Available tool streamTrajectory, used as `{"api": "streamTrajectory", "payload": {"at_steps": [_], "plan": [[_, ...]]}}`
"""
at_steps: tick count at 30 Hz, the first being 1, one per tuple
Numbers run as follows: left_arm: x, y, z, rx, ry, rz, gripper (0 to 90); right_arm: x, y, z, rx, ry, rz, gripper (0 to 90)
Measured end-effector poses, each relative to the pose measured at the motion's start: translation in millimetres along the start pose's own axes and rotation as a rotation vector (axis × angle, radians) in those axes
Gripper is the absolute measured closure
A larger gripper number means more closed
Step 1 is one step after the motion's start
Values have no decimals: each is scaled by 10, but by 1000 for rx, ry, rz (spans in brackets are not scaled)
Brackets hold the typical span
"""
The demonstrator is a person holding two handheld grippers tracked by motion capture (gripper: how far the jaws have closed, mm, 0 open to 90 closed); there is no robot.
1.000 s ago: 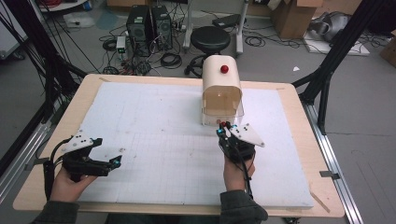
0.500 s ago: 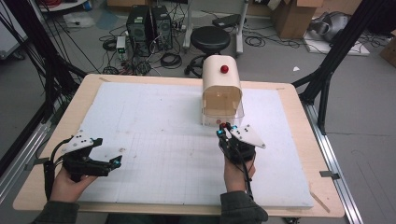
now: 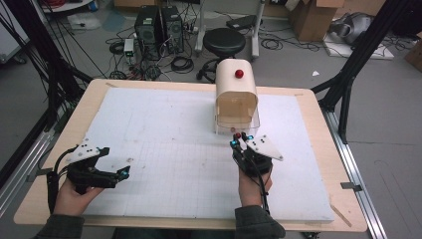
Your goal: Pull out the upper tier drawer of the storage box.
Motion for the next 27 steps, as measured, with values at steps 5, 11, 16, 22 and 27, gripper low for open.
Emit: {"api": "streamTrajectory", "payload": {"at_steps": [5,11,16,22,27], "plan": [[-2,-3,2,-2,0,-2,17,-1,-7,5,3,3,1,672],[-7,-6,3,-4,-1,-3,17,-12,-21,18,4,7,-1,662],[-3,-6,-3,-2,0,-1,17,-23,-28,28,4,9,-4,650],[-10,-4,5,-3,1,-4,17,-25,-36,38,2,13,-5,641],[-12,-1,9,-2,2,-6,17,-31,-46,50,0,17,-7,637]]}}
Point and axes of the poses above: each handheld gripper's, and its own axes: z roughly backward along the jaws, y roughly out of its top, x roughly to its right, the point moved 7 cm from there along -z, roughly forward along the jaws, and after that the axes turned 2 degrees about x, right-handed, at the moved point
